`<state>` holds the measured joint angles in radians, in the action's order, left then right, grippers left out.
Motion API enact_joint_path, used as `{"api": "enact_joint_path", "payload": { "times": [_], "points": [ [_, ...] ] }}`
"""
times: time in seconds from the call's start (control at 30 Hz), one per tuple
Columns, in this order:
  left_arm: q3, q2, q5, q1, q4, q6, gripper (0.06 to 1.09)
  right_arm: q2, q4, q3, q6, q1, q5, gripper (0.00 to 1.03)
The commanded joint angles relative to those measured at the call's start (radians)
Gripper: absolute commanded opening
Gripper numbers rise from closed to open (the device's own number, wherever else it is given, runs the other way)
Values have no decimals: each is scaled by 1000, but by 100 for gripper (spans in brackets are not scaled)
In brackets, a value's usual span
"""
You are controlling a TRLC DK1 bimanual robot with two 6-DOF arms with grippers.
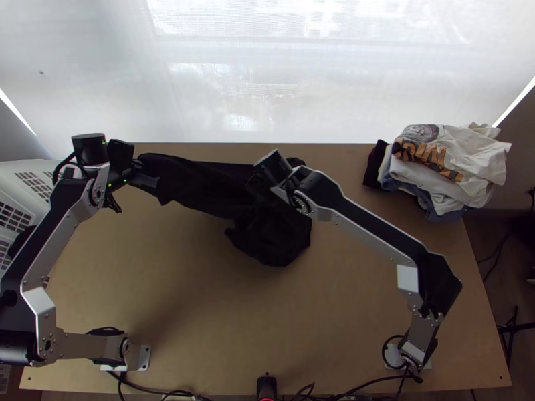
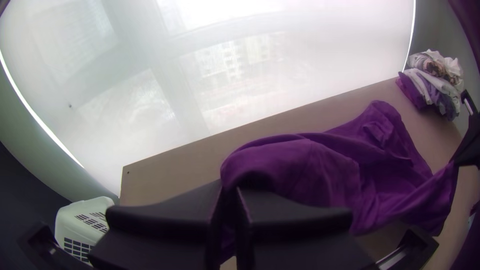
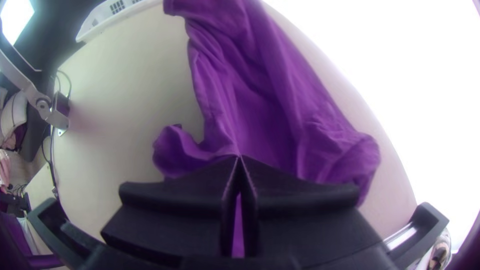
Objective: Fold the t-shirt
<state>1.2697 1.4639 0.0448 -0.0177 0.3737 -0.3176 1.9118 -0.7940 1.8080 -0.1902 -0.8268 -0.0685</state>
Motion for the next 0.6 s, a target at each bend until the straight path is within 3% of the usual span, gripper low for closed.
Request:
{"api": "enact_joint_path", "payload": {
  "times": [0.0, 0.3, 0.57],
  "points": [
    [2, -103, -2, -5, 44, 2, 10, -185, -51, -44, -6, 146, 13, 3],
    [40, -260, -2, -4, 165, 32, 10, -315, -155, 73, -15, 278, 32, 3],
    [194, -355, -2, 44, 318, 92, 10, -333, -292, 344, -15, 370, 32, 3]
  ]
}}
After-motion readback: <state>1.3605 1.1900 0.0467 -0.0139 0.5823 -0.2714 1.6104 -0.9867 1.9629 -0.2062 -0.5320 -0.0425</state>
